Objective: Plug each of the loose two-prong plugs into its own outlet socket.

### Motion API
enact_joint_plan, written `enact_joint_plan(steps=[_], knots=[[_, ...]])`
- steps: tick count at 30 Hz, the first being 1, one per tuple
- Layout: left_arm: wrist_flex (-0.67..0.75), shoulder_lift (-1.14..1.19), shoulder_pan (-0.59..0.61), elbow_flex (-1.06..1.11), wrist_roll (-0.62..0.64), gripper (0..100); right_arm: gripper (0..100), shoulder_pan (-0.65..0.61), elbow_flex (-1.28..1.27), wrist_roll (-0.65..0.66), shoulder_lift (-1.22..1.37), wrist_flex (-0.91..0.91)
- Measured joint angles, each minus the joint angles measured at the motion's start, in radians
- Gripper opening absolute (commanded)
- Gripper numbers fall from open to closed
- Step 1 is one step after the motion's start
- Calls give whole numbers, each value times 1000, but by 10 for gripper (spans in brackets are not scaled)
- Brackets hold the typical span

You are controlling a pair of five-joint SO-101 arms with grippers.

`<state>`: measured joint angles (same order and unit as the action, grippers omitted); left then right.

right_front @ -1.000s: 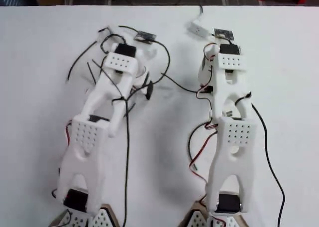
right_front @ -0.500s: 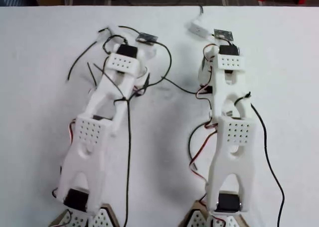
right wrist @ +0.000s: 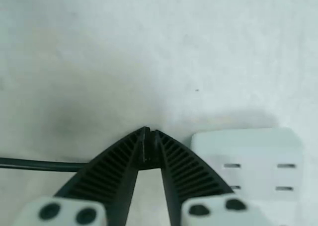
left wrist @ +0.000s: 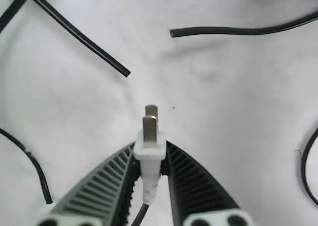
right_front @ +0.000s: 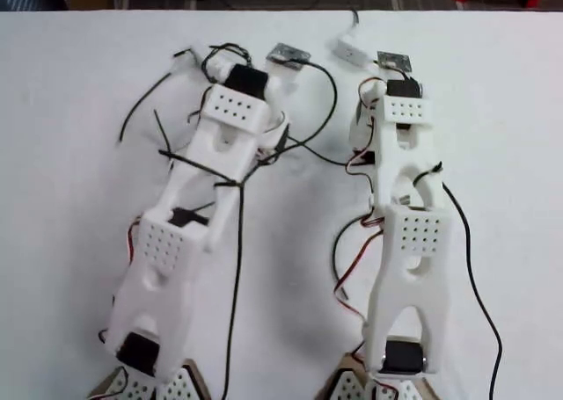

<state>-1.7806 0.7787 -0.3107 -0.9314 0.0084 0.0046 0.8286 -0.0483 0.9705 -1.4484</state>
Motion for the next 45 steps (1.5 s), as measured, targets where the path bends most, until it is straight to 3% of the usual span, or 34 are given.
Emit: enact_joint_plan(steps=[7, 14, 18, 26, 36, 40, 45], knots=[[3, -256, -9, 161, 48, 24, 20, 0, 0, 0, 2, 5], [138, -617, -137, 516, 49, 24, 20, 0, 0, 0, 2, 5], [342, -872, -149, 815, 48, 24, 20, 0, 0, 0, 2, 5], [885, -1347, -87, 1427, 49, 24, 20, 0, 0, 0, 2, 5], [1530, -1772, -87, 2061, 48, 24, 19, 0, 0, 0, 2, 5], [1676, -1889, -87, 2190, 48, 23, 19, -5, 3, 0, -26, -2], [1717, -1936, -124, 2217, -9, 23, 19, -29, 94, 0, -126, -106]])
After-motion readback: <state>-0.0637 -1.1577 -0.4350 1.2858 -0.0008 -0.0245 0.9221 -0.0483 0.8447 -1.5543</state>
